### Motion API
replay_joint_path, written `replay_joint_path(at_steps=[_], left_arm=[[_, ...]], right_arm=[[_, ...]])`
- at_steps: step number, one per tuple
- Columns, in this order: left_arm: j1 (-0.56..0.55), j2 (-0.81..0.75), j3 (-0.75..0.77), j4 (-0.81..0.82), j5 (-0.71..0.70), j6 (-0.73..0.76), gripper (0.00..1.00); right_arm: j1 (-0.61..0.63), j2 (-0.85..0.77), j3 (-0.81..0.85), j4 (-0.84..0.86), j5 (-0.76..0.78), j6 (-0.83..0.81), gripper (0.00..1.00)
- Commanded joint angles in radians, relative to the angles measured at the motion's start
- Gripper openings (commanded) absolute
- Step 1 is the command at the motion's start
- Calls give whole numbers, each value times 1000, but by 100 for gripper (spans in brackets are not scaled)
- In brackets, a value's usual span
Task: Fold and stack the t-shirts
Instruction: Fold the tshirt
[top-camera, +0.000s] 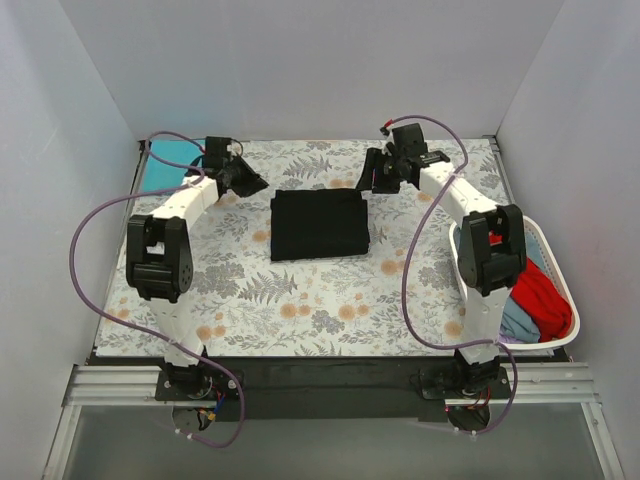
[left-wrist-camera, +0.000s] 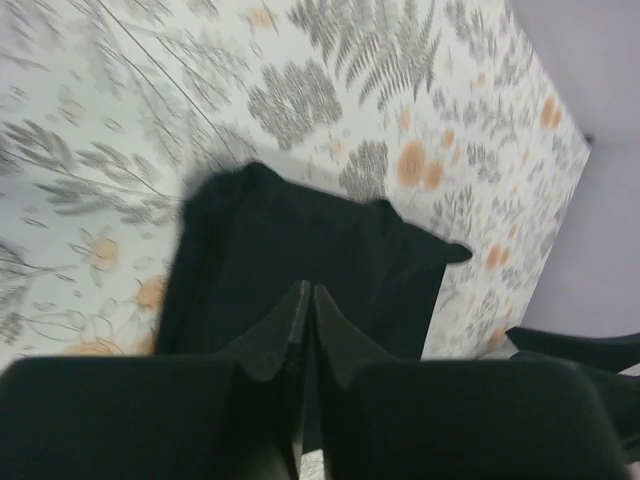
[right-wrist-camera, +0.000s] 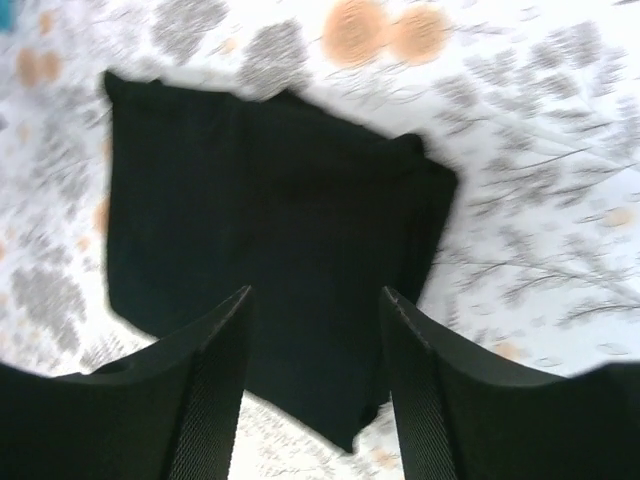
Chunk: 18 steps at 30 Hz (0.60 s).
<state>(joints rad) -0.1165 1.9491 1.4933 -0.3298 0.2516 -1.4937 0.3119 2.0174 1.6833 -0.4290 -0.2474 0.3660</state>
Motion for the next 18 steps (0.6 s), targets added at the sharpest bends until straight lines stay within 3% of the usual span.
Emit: replay_joint_path(at_steps=[1, 2, 3, 7, 11, 18], left_arm=[[-107, -95, -76, 14, 25, 4, 1], [-144, -95, -85, 17, 25, -3, 0], [-161, -95, -96, 21, 38, -5, 0], [-244, -90, -166, 63, 54, -10, 0], [-259, -78, -284, 119, 83, -28, 0], [-261, -79, -432, 190, 69, -33, 0]], right_arm=[[81, -101, -116, 111, -78, 53, 58], [93, -111, -143, 152, -99, 77, 50], [104, -129, -177, 173, -114, 86, 49], [130, -149, -319, 271, -179, 126, 47], [131, -135, -463, 309, -193, 133, 42], [110, -166, -628, 354, -156, 137, 41]])
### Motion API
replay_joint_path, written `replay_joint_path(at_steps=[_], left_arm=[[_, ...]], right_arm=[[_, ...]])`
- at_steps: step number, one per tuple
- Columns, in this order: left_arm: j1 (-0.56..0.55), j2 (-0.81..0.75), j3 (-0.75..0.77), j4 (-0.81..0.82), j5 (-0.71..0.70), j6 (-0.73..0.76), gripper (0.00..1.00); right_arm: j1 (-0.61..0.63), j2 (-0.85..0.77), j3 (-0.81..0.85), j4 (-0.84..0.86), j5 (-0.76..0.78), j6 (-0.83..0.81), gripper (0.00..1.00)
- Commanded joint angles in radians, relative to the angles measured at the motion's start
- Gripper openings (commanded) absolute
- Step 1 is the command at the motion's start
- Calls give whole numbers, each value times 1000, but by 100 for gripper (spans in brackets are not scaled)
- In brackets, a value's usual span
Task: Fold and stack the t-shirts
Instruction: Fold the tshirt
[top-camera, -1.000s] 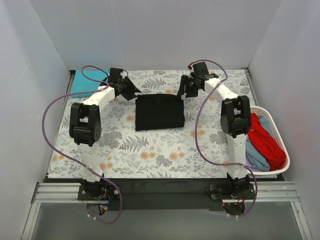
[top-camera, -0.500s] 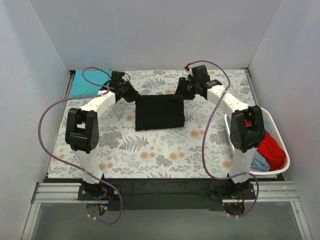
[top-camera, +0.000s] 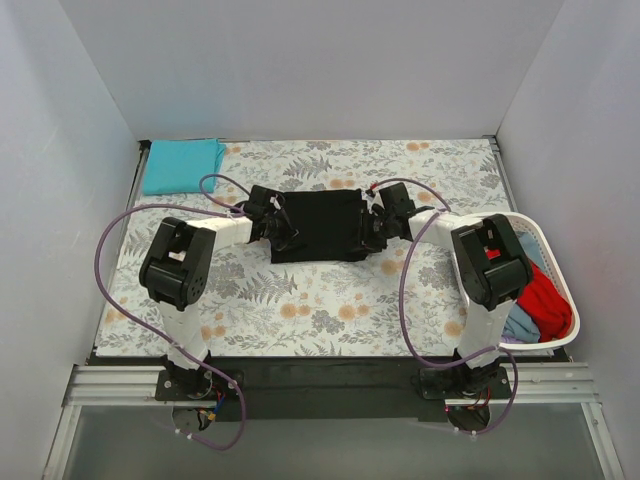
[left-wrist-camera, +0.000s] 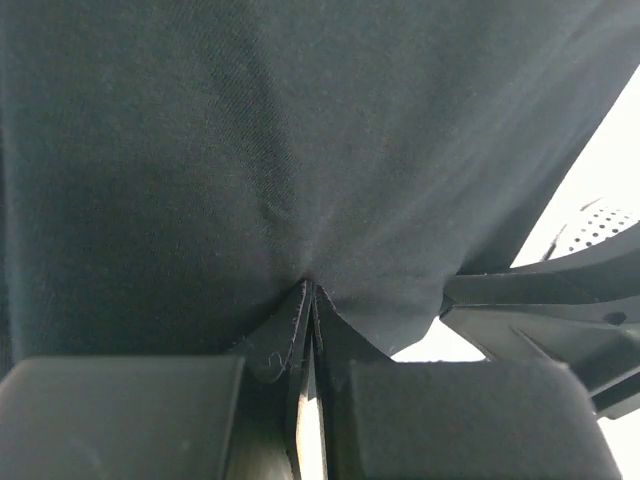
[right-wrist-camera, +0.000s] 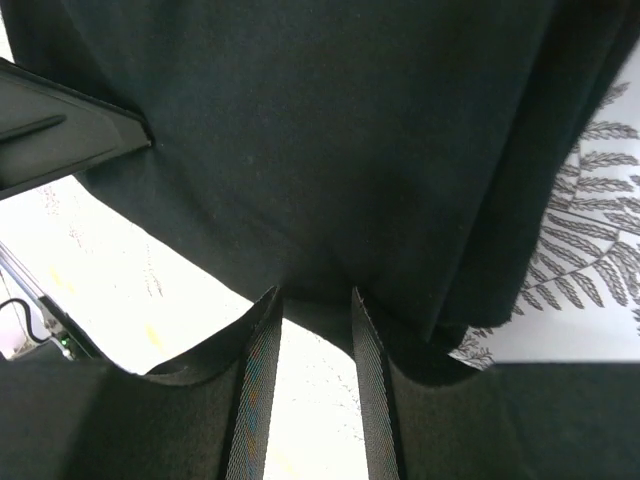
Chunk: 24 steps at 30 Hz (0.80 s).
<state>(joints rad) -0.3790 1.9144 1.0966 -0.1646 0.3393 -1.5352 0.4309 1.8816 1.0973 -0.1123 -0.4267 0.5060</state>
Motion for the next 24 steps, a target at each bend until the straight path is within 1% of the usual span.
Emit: replay_joint_path(at_steps=[1, 6, 9, 11, 13, 14, 16, 17, 18, 23, 24], left_arm=[[2, -46, -40, 25, -20, 9, 0], [2, -84, -6, 2, -23, 23, 0], [9, -84, 89, -38, -37, 44, 0], [31, -68, 147, -35, -39, 46, 0], [58, -33, 181, -23, -34, 53, 0], [69, -20, 207, 6, -28, 55, 0], [100, 24, 230, 43, 7, 58, 0], [109, 44, 258, 75, 23, 58, 0], [120, 61, 272, 95, 61, 58, 0], [179, 179, 319, 158, 58, 44, 0], [189, 227, 327, 187, 56, 40, 0]], right_arm=[[-12, -35, -50, 36, 23, -3, 41], [-15, -90, -30, 33, -9, 2, 41], [-20, -99, 57, 31, -6, -11, 42], [-32, -73, 156, 31, -27, -26, 42], [-52, -6, 226, 33, -46, -32, 42], [-58, 22, 293, 34, -59, -43, 41], [-67, 105, 366, 34, -89, -47, 41], [-69, 161, 430, 39, -98, -47, 41], [-76, 189, 459, 40, -127, -40, 41], [-107, 364, 622, 86, -185, 14, 40], [-132, 413, 654, 97, -199, 26, 40]])
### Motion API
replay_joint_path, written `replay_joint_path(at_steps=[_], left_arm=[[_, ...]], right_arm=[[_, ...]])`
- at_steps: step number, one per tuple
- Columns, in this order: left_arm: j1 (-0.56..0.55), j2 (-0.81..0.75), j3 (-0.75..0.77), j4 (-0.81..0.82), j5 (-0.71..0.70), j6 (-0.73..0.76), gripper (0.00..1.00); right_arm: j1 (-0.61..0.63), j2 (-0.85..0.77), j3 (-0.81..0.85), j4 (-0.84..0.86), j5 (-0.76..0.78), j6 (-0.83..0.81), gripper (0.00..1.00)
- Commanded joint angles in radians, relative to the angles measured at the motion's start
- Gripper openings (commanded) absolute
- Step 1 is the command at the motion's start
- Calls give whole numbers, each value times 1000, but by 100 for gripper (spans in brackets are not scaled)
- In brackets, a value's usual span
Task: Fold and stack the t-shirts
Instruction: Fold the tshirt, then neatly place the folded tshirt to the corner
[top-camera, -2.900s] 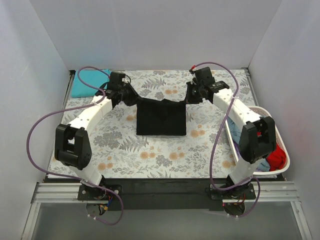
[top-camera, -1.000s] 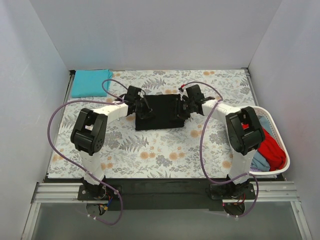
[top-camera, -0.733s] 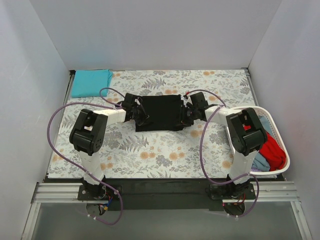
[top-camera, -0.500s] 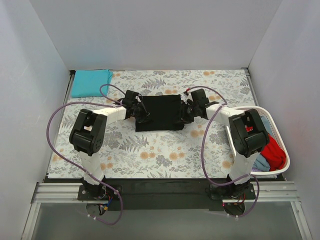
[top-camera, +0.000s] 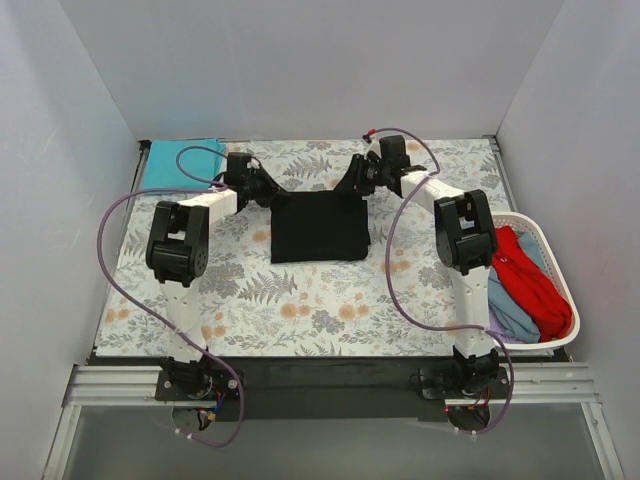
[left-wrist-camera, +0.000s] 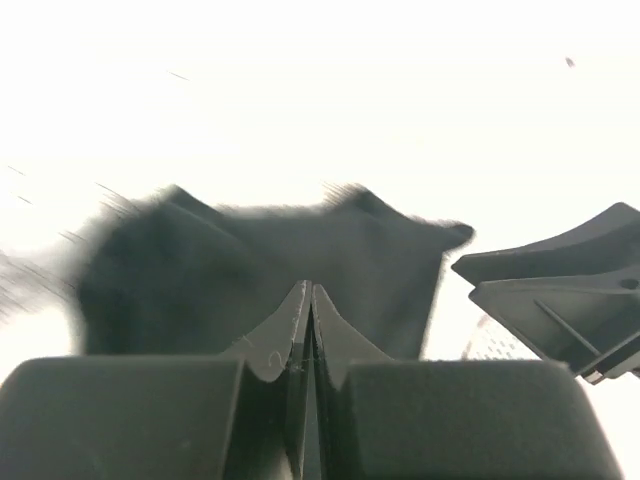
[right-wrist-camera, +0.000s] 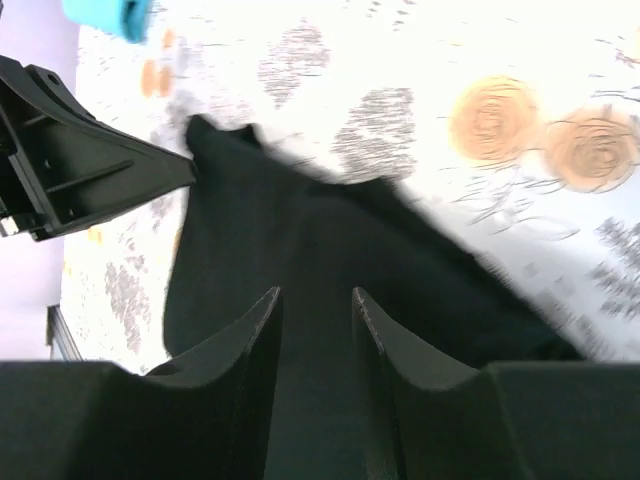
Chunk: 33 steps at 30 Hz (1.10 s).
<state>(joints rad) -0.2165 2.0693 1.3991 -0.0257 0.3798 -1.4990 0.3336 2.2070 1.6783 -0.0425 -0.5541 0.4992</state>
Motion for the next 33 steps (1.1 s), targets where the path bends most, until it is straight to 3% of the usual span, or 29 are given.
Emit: replay_joint_path(at_steps=[1, 7, 16, 18, 20, 22, 26, 33], left_arm=[[46, 96, 26, 52, 30, -4, 0], [80, 201, 37, 47, 50, -49, 0], [91, 175, 95, 64, 122, -37, 0], [92, 154, 133, 64, 146, -18, 11], [98, 108, 143, 66, 156, 9, 32], [109, 66, 129, 72, 142, 32, 41], [120, -9, 127, -44, 84, 98, 44], [120, -67, 89, -246, 13, 181, 47]], right_arm=[[-45, 112, 87, 32, -82, 62, 40], [-126, 227, 130, 61, -141, 122, 40], [-163, 165, 95, 78, -173, 141, 41], [-163, 108, 78, 76, -165, 133, 41], [-163, 38, 52, 72, -153, 128, 41], [-163, -18, -17, 70, -132, 113, 42], [-147, -159, -158, 76, -116, 95, 42], [-79, -271, -390, 116, -135, 67, 42]])
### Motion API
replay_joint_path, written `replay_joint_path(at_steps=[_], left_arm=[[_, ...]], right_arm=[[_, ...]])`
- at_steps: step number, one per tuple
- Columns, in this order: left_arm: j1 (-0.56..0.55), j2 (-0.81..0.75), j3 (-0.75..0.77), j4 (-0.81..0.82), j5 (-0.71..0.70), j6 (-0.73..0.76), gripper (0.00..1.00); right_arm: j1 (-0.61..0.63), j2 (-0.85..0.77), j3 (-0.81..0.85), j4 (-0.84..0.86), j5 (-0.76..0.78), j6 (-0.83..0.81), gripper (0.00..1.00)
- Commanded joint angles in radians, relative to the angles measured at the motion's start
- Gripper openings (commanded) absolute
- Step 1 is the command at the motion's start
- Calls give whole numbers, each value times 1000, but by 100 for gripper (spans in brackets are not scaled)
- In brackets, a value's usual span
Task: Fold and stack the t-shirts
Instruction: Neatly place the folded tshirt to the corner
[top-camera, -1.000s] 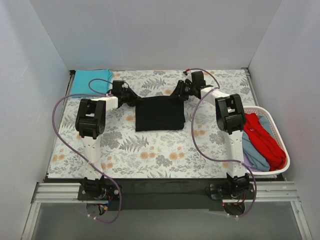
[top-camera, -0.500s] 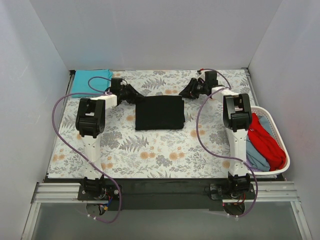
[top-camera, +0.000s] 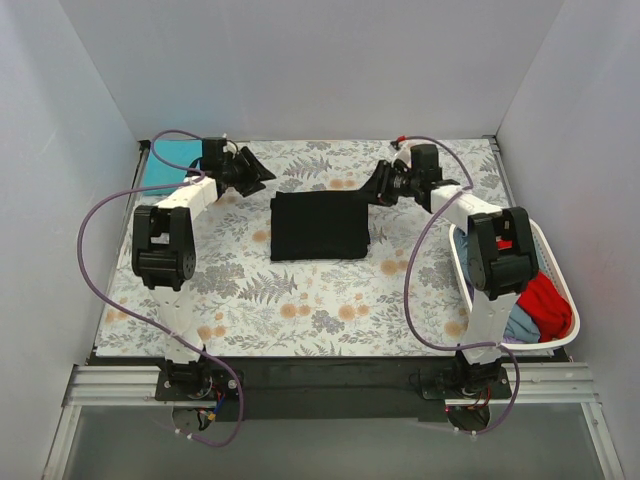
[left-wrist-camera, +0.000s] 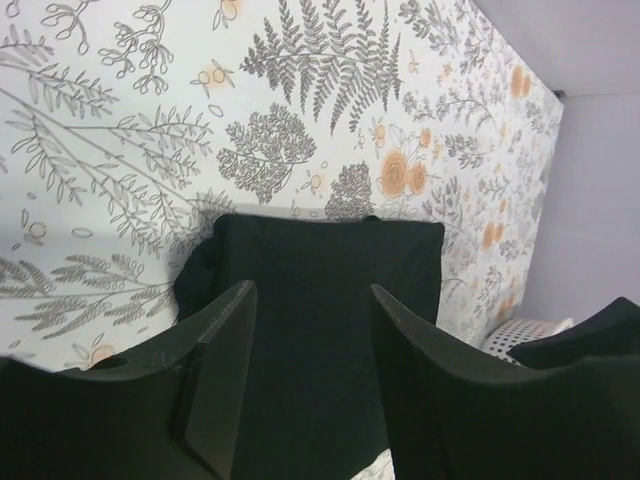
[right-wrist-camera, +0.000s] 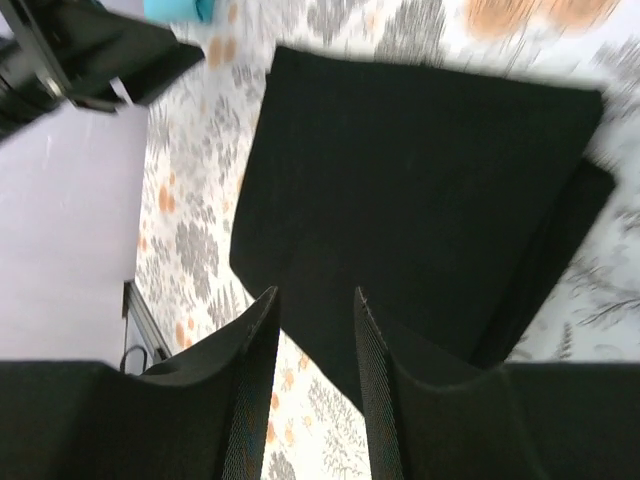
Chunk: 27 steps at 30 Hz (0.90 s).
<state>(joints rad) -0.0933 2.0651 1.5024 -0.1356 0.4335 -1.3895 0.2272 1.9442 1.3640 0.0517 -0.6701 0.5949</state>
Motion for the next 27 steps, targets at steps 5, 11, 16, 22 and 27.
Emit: replay_joint_path(at_steps=[5, 11, 16, 22, 27], left_arm=[[-3, -34, -2, -261, -19, 128, 49], [-3, 12, 21, -370, -6, 205, 49], [-8, 41, 15, -413, 13, 247, 49], [-23, 66, 16, -414, 31, 264, 50], [-26, 63, -21, -365, 125, 236, 50]], right_arm=[[58, -16, -208, 31, -69, -72, 42], [57, -53, -335, 30, -25, -113, 42], [46, -41, -396, 31, -6, -115, 41], [31, -51, -418, 33, -3, -119, 41], [27, -47, -408, 34, -8, -119, 40]])
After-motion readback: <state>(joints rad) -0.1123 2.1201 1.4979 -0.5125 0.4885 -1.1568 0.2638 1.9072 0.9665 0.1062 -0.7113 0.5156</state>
